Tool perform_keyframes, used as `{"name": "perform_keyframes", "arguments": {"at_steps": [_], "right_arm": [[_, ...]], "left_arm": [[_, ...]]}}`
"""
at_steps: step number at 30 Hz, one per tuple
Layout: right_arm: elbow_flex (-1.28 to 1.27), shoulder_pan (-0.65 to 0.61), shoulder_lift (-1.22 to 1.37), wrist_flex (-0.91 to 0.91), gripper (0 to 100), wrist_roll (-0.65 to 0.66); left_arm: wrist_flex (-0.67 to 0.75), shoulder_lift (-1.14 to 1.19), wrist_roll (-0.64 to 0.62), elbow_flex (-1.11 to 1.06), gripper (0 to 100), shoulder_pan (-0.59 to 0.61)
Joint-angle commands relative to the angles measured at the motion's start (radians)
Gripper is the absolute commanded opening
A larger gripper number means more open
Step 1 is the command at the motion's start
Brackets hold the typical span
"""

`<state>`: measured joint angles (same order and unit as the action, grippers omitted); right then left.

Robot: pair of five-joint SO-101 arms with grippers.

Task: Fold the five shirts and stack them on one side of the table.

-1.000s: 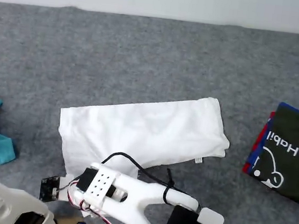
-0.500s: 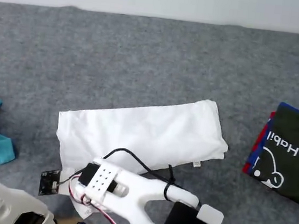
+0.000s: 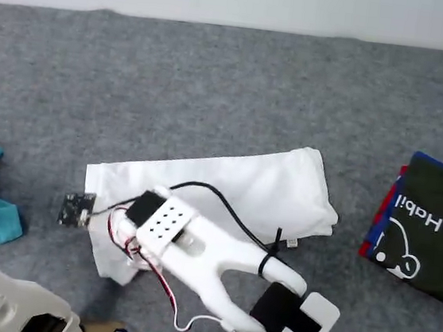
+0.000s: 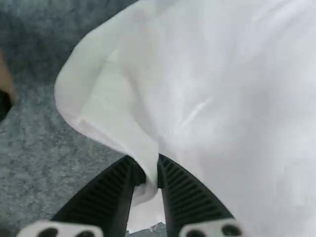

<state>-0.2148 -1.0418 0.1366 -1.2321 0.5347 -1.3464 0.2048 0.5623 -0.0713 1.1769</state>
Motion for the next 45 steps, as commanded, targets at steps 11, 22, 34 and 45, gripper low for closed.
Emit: {"name": "perform_keyframes", "arguments": {"at_steps": [11,22,34,45], "right_arm": [[0.193,0.136,-0.033,-0.004,1.0,0.078],[0.374,0.236,0.239,0.001,3.4,0.095],[0.528,0.315,0.366,-0.171,19.1,0.089],[0.608,0.311,0.361,-0.332,19.3,0.089]], "left_arm": [[-0.003,-0.002,0.011,0.027,1,-0.005],[-0.002,0.000,0.011,0.027,1,-0.015],[0.000,0.000,0.011,0.028,1,-0.015],[-0.002,0.000,0.011,0.028,1,-0.028]]}}
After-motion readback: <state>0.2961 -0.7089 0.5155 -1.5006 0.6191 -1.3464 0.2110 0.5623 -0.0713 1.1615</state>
